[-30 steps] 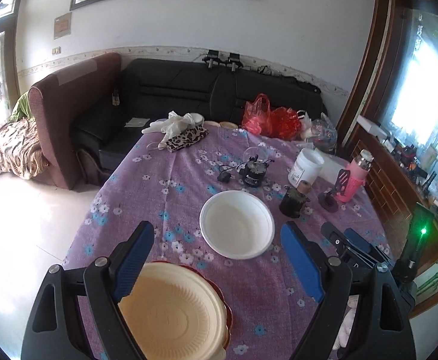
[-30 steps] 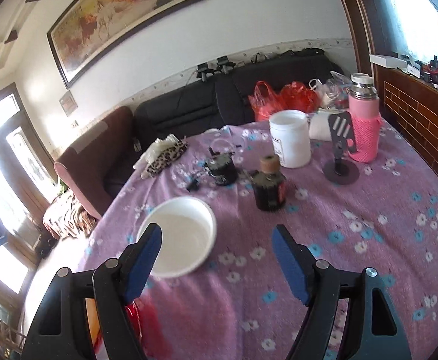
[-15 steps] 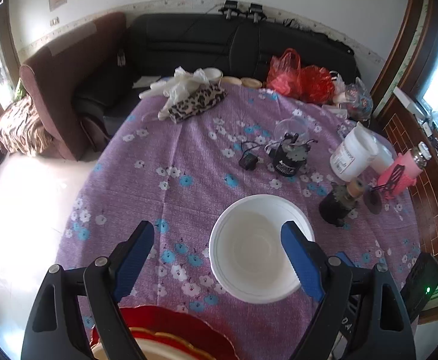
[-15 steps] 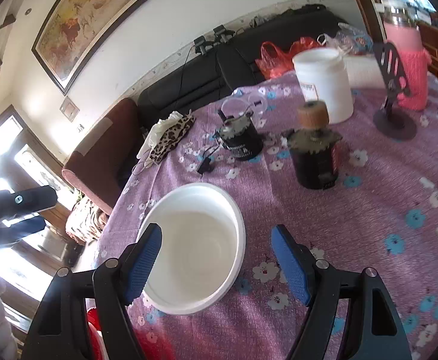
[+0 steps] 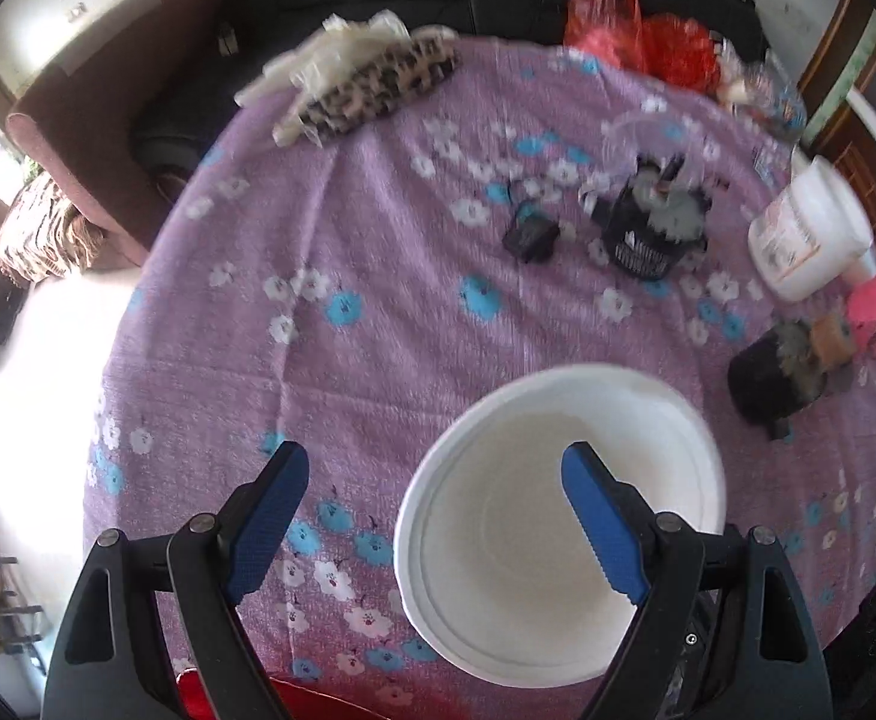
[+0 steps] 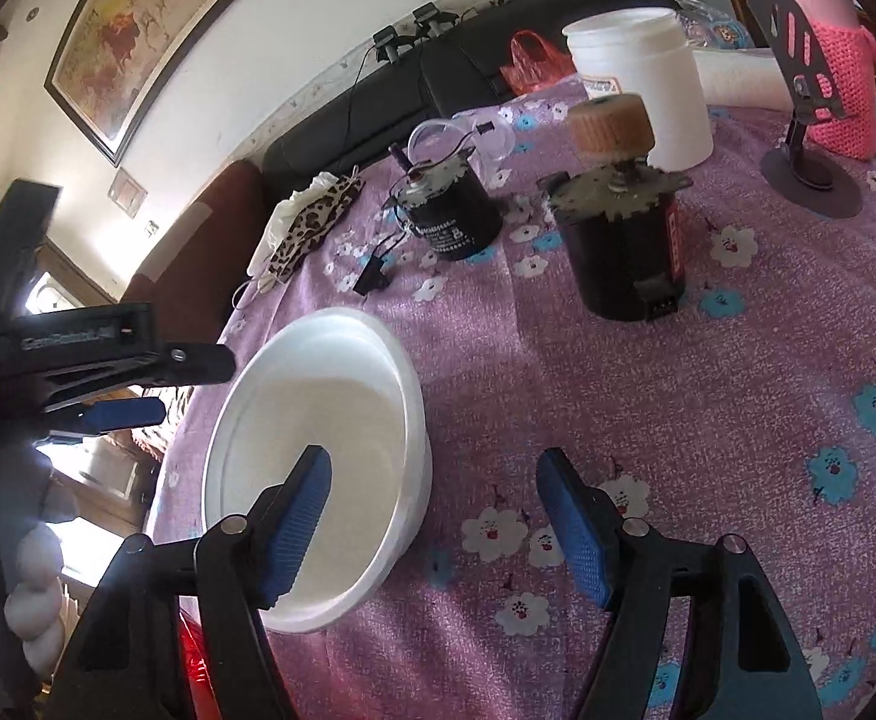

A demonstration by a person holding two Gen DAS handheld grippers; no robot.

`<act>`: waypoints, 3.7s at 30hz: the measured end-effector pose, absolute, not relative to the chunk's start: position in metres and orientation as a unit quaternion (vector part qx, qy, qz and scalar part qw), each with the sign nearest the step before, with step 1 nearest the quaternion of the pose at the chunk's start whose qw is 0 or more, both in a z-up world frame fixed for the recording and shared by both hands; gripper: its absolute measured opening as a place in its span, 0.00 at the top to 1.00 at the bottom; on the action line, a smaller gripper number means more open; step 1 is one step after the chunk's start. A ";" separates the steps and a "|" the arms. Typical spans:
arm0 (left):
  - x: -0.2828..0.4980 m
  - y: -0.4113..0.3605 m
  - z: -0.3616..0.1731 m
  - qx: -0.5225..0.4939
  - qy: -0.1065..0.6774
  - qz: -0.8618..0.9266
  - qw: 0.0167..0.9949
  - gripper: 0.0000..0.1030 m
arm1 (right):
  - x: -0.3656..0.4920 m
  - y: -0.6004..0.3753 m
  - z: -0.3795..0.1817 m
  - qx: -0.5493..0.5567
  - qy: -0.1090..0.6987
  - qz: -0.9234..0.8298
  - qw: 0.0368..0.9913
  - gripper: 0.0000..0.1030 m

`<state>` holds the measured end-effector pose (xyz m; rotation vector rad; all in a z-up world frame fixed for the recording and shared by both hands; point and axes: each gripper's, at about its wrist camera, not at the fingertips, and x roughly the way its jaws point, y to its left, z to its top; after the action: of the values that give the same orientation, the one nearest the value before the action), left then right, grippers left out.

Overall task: Organize plates and bowls
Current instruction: 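Grasp the white bowl rim with the right gripper and lift it, then grasp the white bowl rim with the left gripper beside the right gripper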

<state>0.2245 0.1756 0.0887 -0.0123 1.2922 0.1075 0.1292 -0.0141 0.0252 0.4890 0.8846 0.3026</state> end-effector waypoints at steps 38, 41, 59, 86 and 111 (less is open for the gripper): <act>0.174 0.091 0.062 0.086 0.660 0.034 0.745 0.75 | 0.128 -0.038 0.020 0.288 0.423 0.130 0.849 0.80; 0.164 0.076 0.073 0.089 0.647 0.035 0.757 0.77 | 0.124 -0.042 0.026 0.283 0.413 0.120 0.858 0.81; 0.119 0.023 0.120 0.078 0.595 -0.013 0.799 0.77 | 0.078 -0.093 0.085 0.268 0.374 0.064 0.886 0.83; 0.034 -0.027 0.136 0.107 0.530 -0.051 0.840 0.77 | -0.016 -0.142 0.106 0.270 0.344 0.033 0.899 0.83; -0.055 -0.013 0.141 0.066 0.458 -0.091 0.882 0.77 | -0.095 -0.139 0.098 0.272 0.348 0.040 0.896 0.83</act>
<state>-0.0551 -0.0133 0.1406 0.1381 0.9538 -0.1901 -0.0955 -0.1387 0.0981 0.5643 0.7221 0.0825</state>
